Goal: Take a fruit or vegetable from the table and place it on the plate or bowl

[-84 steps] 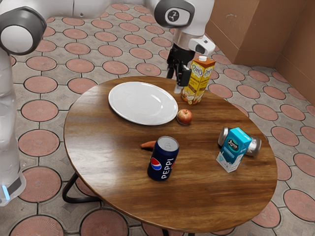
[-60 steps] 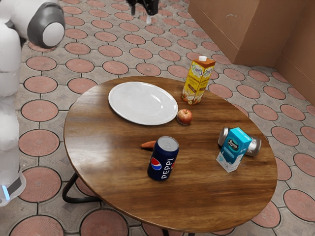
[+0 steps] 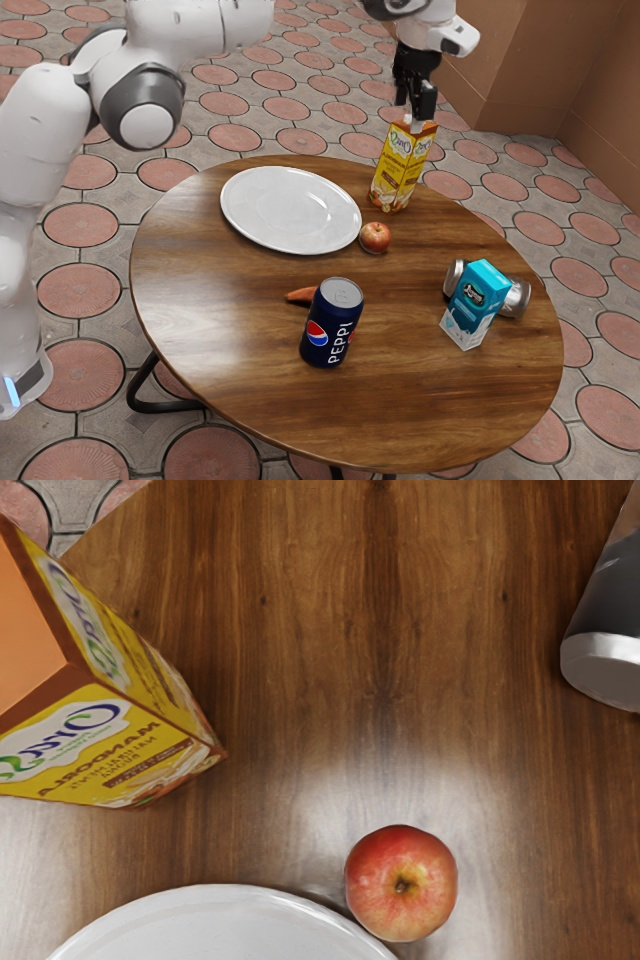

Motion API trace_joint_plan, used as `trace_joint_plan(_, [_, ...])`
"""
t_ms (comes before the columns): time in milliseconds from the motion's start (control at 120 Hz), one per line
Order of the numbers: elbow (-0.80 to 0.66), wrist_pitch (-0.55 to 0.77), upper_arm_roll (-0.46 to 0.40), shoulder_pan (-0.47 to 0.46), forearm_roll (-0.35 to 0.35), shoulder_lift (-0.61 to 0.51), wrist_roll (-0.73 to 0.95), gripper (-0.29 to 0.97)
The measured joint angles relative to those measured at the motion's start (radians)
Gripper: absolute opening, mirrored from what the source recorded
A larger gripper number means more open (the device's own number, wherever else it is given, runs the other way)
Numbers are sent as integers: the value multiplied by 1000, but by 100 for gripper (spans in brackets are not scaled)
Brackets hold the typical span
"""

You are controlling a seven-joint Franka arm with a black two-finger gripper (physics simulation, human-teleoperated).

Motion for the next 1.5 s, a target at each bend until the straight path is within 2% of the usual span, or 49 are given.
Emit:
trace_joint_plan(108, [-11, 41, -72, -44, 1, 14, 9, 66])
trace_joint_plan(183, [-44, 60, -90, -82, -2, 80, 14, 66])
trace_joint_plan(367, [-122, 133, -84, -27, -6, 192, 23, 66])
trace_joint_plan(608, [-141, 61, -56, 0, 26, 217, 33, 66])
trace_joint_plan(1142, [-208, 122, -53, 2, -8, 256, 45, 65])
trace_joint_plan(1325, [-209, 112, -48, 3, -8, 252, 47, 48])
trace_joint_plan(1500, [-173, 12, -47, -1, 8, 228, 48, 41])
